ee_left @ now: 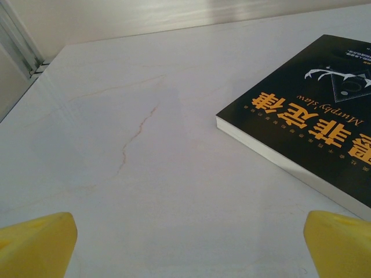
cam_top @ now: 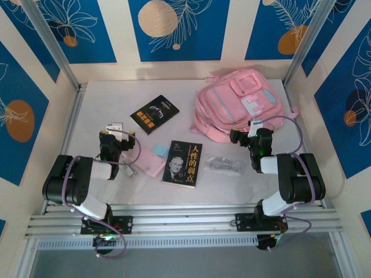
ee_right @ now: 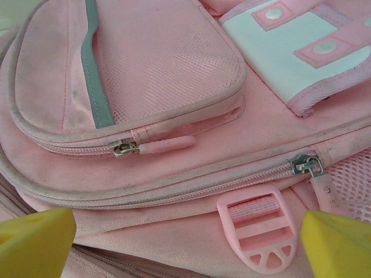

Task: Pack the student bag
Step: Pick up the student bag from the top-right of the table.

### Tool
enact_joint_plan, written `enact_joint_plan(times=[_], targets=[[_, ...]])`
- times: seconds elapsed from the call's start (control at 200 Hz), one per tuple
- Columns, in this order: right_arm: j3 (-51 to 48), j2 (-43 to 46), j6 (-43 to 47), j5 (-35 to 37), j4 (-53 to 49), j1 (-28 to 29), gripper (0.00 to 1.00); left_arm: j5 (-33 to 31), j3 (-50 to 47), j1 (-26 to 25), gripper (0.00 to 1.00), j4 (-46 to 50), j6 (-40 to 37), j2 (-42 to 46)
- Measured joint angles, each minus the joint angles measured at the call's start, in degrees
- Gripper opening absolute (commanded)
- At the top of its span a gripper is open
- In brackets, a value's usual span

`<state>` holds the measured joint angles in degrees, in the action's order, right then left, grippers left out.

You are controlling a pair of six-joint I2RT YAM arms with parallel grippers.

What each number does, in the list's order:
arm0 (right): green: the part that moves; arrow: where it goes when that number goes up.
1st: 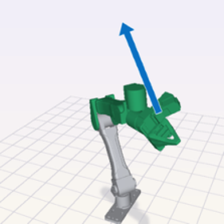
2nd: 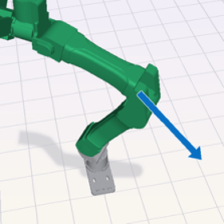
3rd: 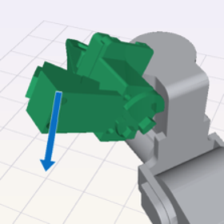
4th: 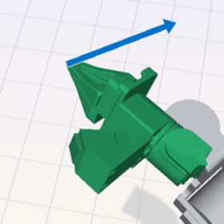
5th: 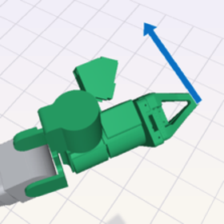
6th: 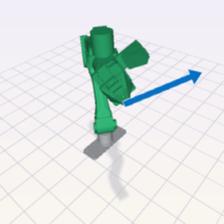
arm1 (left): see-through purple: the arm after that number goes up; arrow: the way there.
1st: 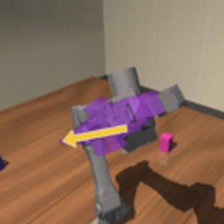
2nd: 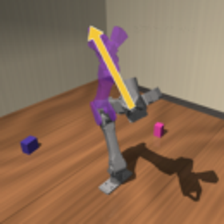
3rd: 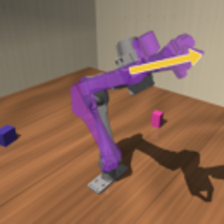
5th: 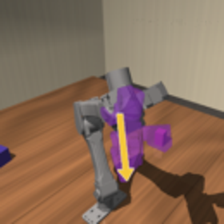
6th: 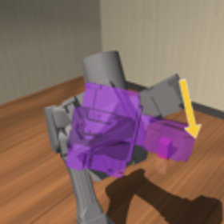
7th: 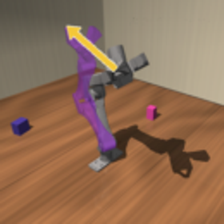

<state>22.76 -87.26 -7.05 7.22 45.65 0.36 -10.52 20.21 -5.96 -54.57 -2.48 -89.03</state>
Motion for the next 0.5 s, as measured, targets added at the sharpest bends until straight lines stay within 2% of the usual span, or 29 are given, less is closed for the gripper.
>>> enact_joint_plan(times=[0.185, 0.255, 0.37, 0.5], targets=[[0.07, 0.04, 0.02, -0.2, -0.35, 0.0, 1.0, -0.02, 0.0, 0.11, 1.0, 0.2, 0.13, 0.04], [1.14, 0.85, 0.11, -0.22, -3.39, 0.0, 1.0, -0.09, 0.42, 0.11, 1.0, 2.69, 0.44, 0.96], [3.78, 5.38, 0.15, 0.22, -9.62, 0.0, 1.0, -0.7, 2.95, 0.11, 1.0, 10.51, 0.63, 5.6], [4.31, 11.47, -0.07, 0.87, -11.98, 0.04, 1.0, -1.97, 5.49, -0.02, 1.0, 13.51, 0.61, 8.83]])
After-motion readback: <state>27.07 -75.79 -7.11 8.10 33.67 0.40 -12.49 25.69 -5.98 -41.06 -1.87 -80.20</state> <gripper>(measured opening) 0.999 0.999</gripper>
